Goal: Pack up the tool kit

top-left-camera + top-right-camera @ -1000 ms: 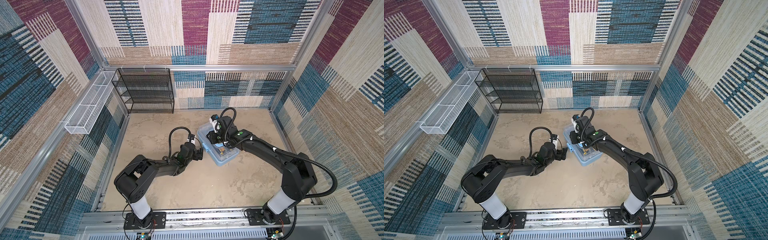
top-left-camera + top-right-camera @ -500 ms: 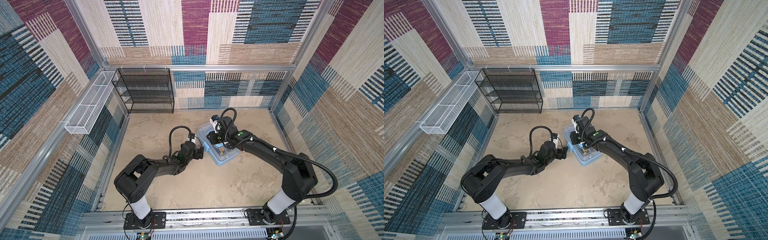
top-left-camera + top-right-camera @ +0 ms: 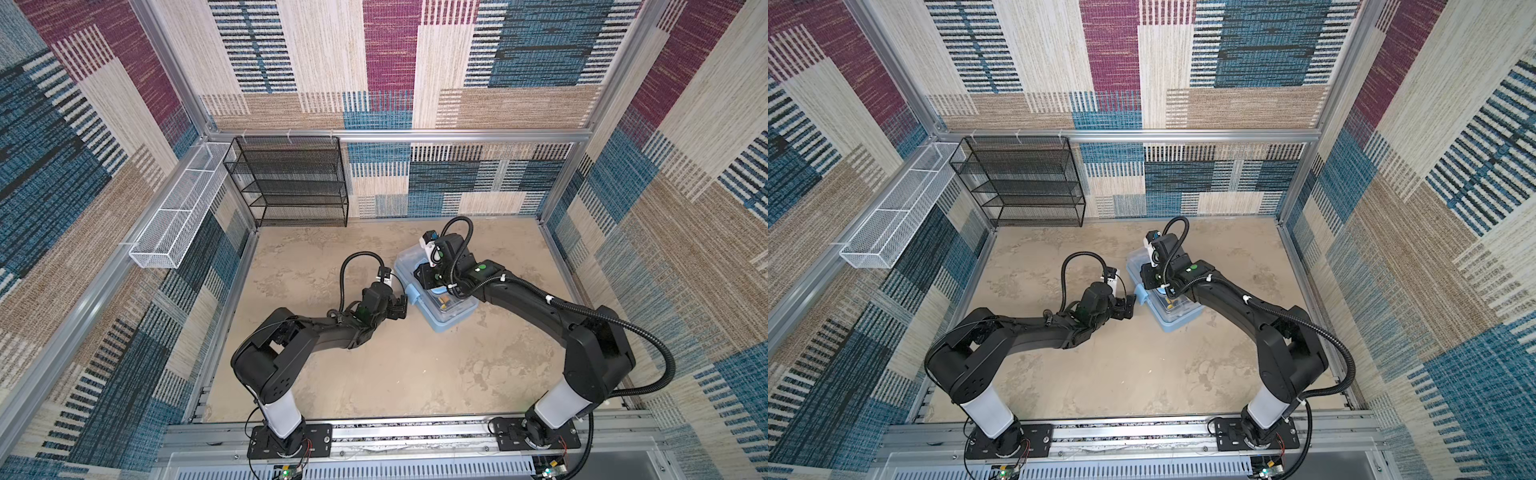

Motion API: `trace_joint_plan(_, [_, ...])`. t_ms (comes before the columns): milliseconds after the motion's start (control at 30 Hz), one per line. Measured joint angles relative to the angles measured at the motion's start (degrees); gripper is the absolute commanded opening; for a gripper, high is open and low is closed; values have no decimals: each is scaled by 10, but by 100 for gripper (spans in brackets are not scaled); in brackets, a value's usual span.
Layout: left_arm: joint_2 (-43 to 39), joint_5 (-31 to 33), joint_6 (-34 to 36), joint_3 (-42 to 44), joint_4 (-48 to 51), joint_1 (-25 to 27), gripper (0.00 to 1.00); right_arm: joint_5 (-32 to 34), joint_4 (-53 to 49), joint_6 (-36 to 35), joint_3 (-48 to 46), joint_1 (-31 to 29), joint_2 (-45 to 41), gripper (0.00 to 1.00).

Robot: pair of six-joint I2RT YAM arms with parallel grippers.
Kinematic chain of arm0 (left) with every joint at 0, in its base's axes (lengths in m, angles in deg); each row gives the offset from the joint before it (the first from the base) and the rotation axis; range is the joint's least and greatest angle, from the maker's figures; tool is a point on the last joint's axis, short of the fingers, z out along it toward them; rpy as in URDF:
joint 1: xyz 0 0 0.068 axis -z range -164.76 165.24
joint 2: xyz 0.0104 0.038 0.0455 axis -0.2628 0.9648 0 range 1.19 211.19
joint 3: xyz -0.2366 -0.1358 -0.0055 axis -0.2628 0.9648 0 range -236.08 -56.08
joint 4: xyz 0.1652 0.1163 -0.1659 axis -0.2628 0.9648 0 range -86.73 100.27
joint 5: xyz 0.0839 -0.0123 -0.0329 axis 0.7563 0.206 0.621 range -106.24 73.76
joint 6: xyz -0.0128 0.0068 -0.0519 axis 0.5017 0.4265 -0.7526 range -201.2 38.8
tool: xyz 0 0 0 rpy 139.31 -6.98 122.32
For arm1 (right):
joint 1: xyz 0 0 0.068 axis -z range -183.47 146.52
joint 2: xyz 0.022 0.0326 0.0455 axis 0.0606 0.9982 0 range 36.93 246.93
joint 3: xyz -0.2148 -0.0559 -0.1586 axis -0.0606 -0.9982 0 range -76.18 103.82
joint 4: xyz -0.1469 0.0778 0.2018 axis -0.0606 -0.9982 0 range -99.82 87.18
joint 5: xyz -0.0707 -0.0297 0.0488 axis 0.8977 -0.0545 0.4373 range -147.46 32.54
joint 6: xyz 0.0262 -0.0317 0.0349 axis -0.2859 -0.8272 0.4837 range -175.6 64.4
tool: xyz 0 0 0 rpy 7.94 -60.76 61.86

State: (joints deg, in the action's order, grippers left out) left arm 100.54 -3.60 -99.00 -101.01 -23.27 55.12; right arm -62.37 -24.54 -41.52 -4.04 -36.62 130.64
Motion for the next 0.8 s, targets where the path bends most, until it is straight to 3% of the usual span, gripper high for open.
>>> trace_joint_plan(800, [-9, -8, 0, -12, 6, 0, 95, 4, 0, 0, -6, 0, -1, 34])
